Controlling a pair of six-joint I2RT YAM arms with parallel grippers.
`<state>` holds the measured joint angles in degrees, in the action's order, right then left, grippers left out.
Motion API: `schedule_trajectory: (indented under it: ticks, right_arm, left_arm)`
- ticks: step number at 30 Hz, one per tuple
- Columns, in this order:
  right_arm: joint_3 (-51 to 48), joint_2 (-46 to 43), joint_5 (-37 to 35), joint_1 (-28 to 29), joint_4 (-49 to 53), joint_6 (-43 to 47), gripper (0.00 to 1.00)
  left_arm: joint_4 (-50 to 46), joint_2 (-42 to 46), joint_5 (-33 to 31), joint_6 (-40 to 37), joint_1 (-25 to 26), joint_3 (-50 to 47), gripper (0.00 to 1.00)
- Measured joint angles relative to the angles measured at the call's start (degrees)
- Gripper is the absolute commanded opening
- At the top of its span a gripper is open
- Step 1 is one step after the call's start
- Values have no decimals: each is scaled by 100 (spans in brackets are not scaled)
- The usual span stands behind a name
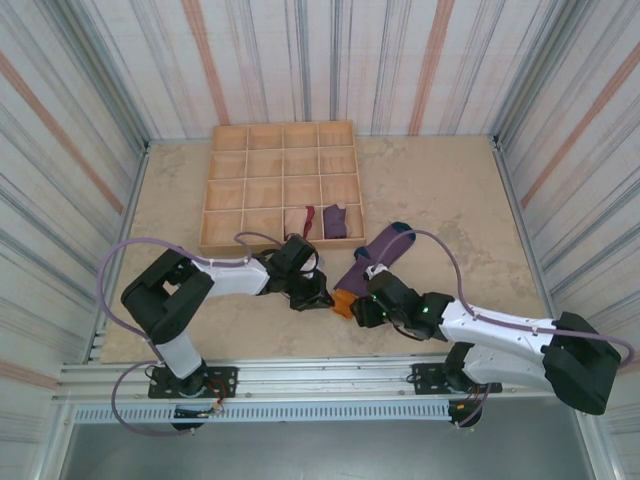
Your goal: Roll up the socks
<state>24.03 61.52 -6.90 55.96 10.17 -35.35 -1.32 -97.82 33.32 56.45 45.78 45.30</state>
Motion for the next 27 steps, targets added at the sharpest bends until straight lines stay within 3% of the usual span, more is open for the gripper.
schedule_trajectory:
  ticks: [5,12,19,27]
  right_arm:
    - [0,247,142,146,-369,92,81]
    - [2,533,422,157,-741,337,82]
    - [105,894,345,205,-752,605,76]
    - [306,1165,-439,656,-629,761,64]
  left_arm:
    - [52,-7,160,87,-2,0,0]
    - [251,-210,428,249,-81,4,0]
    - [553,-304,732,494,-186,50,0]
    - [743,-372,916,662,-197,98,0]
